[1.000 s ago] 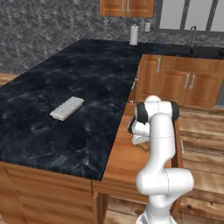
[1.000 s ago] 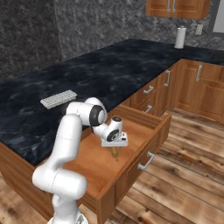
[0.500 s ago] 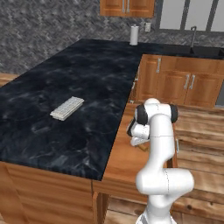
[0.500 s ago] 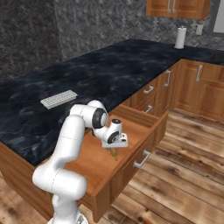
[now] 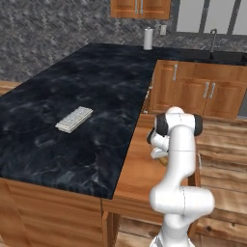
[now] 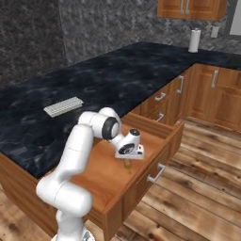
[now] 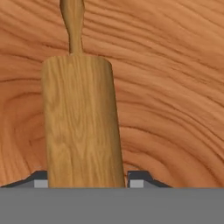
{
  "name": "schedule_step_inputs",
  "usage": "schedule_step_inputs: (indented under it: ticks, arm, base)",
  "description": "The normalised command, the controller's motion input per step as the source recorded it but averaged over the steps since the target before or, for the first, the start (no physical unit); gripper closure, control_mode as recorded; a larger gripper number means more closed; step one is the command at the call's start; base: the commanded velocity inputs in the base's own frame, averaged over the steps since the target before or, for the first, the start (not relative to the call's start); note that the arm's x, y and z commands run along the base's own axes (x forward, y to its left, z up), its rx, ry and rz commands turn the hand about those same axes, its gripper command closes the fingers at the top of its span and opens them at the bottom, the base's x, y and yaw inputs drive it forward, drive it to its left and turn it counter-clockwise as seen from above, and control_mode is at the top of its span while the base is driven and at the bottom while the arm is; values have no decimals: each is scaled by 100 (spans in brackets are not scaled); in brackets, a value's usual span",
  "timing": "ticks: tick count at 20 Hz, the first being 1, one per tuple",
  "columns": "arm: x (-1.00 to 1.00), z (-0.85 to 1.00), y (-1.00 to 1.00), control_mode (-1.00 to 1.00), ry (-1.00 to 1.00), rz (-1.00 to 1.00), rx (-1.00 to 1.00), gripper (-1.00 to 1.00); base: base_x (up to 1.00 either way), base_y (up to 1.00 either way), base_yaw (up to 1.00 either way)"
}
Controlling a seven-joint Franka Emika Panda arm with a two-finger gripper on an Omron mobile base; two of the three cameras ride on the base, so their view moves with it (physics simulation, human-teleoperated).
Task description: Pick the rolling pin from the drawer and place it on the counter.
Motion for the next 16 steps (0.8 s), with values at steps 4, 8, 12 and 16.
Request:
schedule_step_inputs:
  ticks: [4, 8, 12, 16]
  arm:
    - [-34, 78, -37, -100, -19, -9, 22, 100]
    - [-31, 100, -3, -100, -16, -8, 4, 100]
    - [-42, 100, 58, -100, -33, -3, -2, 100]
    - [-36, 100, 94, -100, -35, 0, -24, 100]
  base:
    - [0, 0, 0]
    - [0, 0, 0]
    - [0, 0, 0]
    - [0, 0, 0]
